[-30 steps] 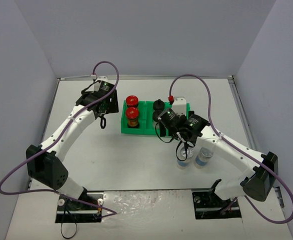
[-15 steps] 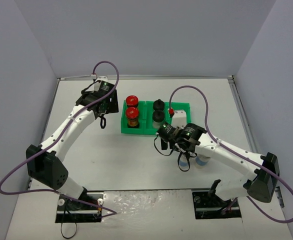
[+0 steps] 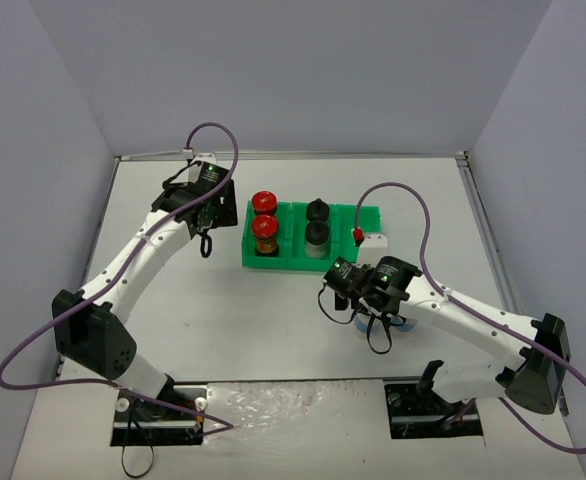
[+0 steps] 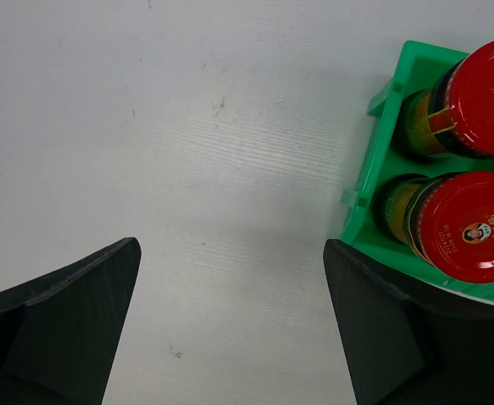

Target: Organize the condiment bottles

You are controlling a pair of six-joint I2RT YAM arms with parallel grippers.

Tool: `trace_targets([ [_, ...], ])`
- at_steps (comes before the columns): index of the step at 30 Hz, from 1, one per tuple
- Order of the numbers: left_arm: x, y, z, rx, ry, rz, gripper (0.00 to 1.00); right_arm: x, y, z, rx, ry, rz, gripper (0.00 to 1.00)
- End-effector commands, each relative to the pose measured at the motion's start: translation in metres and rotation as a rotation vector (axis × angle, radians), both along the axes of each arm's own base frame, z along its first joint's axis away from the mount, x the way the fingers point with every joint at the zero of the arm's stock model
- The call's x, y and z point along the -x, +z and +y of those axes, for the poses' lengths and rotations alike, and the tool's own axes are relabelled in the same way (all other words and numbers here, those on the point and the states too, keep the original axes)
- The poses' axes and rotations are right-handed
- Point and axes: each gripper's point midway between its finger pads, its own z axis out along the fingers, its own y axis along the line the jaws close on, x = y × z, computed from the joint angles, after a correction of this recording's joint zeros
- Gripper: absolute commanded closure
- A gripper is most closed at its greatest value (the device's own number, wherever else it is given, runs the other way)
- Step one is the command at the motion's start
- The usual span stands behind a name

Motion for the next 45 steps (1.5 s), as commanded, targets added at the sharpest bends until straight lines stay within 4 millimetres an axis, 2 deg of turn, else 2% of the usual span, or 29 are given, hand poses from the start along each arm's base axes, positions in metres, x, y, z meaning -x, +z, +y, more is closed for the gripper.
trace_targets([
  [1, -0.006, 0.03, 0.003, 0.017, -0.002, -0.083, 0.12, 0.005, -0.002, -0.01, 0.008, -0.035, -0.009, 0.09],
  [5, -0.004, 0.031, 0.004, 0.011, -0.002, -0.084, 0.12, 0.01, -0.012, -0.012, 0.005, -0.042, 0.009, 0.14],
  [13, -0.003, 0.03, 0.005, 0.006, 0.0, -0.08, 0.12, 0.014, -0.022, -0.01, -0.018, -0.041, 0.024, 0.31],
  [16, -0.002, 0.029, 0.006, 0.002, 0.0, -0.076, 0.12, 0.012, -0.025, -0.008, -0.023, -0.038, 0.017, 0.57],
  [19, -0.001, 0.028, 0.007, -0.002, 0.002, -0.074, 0.12, 0.01, -0.026, -0.007, -0.017, -0.038, 0.014, 0.79],
  [20, -0.001, 0.028, 0.007, -0.002, 0.003, -0.074, 0.12, 0.01, -0.027, -0.007, -0.019, -0.037, 0.015, 0.81],
  [22, 0.0, 0.028, 0.009, -0.007, 0.006, -0.074, 0.12, 0.009, -0.025, -0.003, -0.027, -0.034, 0.007, 0.98],
  [26, 0.0, 0.026, 0.009, -0.011, 0.007, -0.068, 0.12, 0.001, -0.008, 0.005, -0.068, -0.036, -0.044, 1.0],
  [28, 0.0, 0.025, 0.009, -0.012, 0.008, -0.065, 0.12, -0.007, 0.009, 0.011, -0.095, -0.038, -0.085, 1.0],
  [33, 0.0, 0.025, 0.009, -0.013, 0.011, -0.065, 0.12, -0.035, 0.06, 0.024, -0.132, -0.049, -0.227, 1.0],
  [38, 0.001, 0.025, 0.011, -0.022, 0.014, -0.064, 0.12, -0.069, 0.095, 0.022, -0.064, -0.089, -0.34, 1.0],
  [39, 0.0, 0.024, 0.011, -0.022, 0.014, -0.063, 0.12, -0.079, 0.099, 0.016, -0.044, -0.113, -0.353, 1.0],
  [45, 0.001, 0.026, 0.011, -0.022, 0.015, -0.066, 0.12, -0.124, 0.115, 0.013, -0.014, -0.136, -0.391, 1.0],
])
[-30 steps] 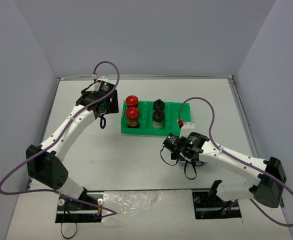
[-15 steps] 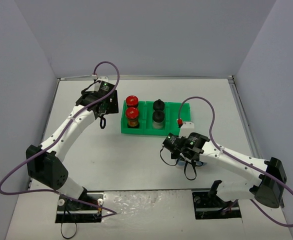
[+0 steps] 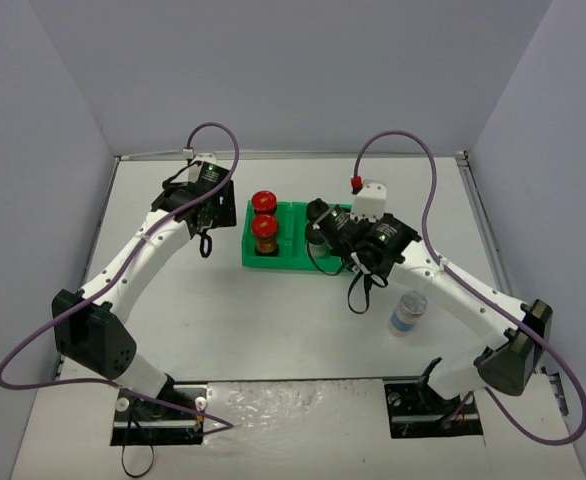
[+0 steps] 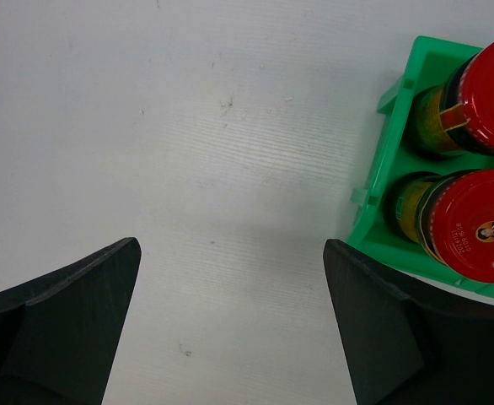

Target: Organize the condiment bottles

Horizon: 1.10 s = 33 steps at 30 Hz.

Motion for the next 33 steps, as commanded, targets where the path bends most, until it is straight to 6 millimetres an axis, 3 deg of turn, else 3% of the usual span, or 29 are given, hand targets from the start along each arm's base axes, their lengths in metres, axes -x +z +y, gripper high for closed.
trace_targets([
  [1, -0.001, 0.027, 0.008, 0.003, 0.019, -0.075, 0.12, -0.044, 0.033, -0.014, 0.058, -0.061, -0.124, 1.0],
  [4, -0.001, 0.028, 0.008, 0.003, 0.018, -0.078, 0.12, -0.064, 0.045, -0.012, 0.048, -0.063, -0.154, 1.0],
  [8, -0.001, 0.029, 0.008, 0.004, 0.018, -0.078, 0.12, -0.09, 0.045, -0.017, 0.043, -0.082, -0.155, 1.0],
  [18, 0.001, 0.031, 0.01, -0.002, 0.021, -0.081, 0.12, -0.136, 0.007, -0.022, -0.014, -0.085, -0.081, 1.0],
  [33, 0.0, 0.036, 0.01, -0.003, 0.02, -0.086, 0.12, -0.172, -0.042, -0.025, -0.023, -0.079, -0.004, 1.0],
])
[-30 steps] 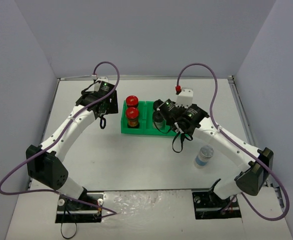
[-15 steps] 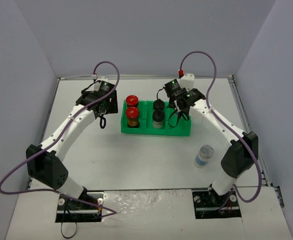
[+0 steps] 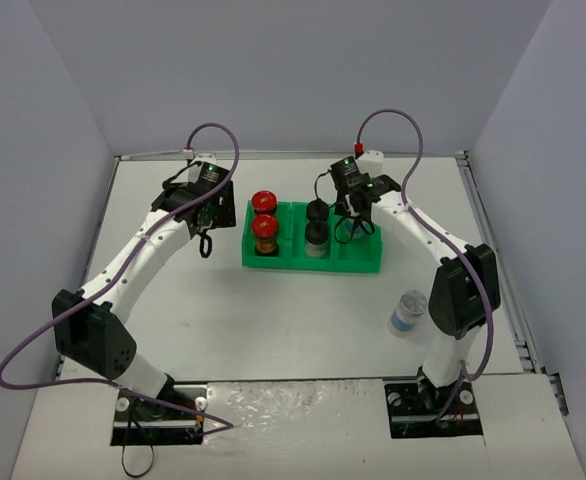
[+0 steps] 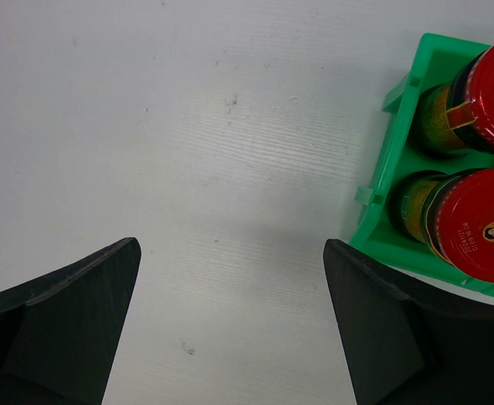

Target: Organize the condiment bottles

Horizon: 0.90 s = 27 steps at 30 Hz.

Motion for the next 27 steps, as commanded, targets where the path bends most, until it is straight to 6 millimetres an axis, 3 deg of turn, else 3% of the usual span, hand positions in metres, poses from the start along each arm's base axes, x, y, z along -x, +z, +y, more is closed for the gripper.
trace_targets([
  [1, -0.001, 0.037, 0.008, 0.005, 0.017, -0.092, 0.12, -0.026, 0.021, 0.006, -0.039, -0.002, -0.101, 1.0],
  [11, 0.001, 0.041, 0.01, 0.002, 0.021, -0.099, 0.12, -0.033, -0.007, 0.007, -0.025, 0.001, -0.062, 1.0],
  [20, 0.001, 0.04, 0.01, 0.004, 0.02, -0.096, 0.12, -0.036, -0.011, -0.001, -0.012, -0.028, -0.064, 0.99],
  [23, 0.001, 0.039, 0.01, 0.002, 0.02, -0.094, 0.12, -0.036, -0.013, -0.004, -0.009, -0.036, -0.061, 0.98],
  [27, 0.001, 0.038, 0.011, 0.0, 0.021, -0.092, 0.12, -0.036, -0.016, -0.007, -0.013, -0.036, -0.052, 0.89],
])
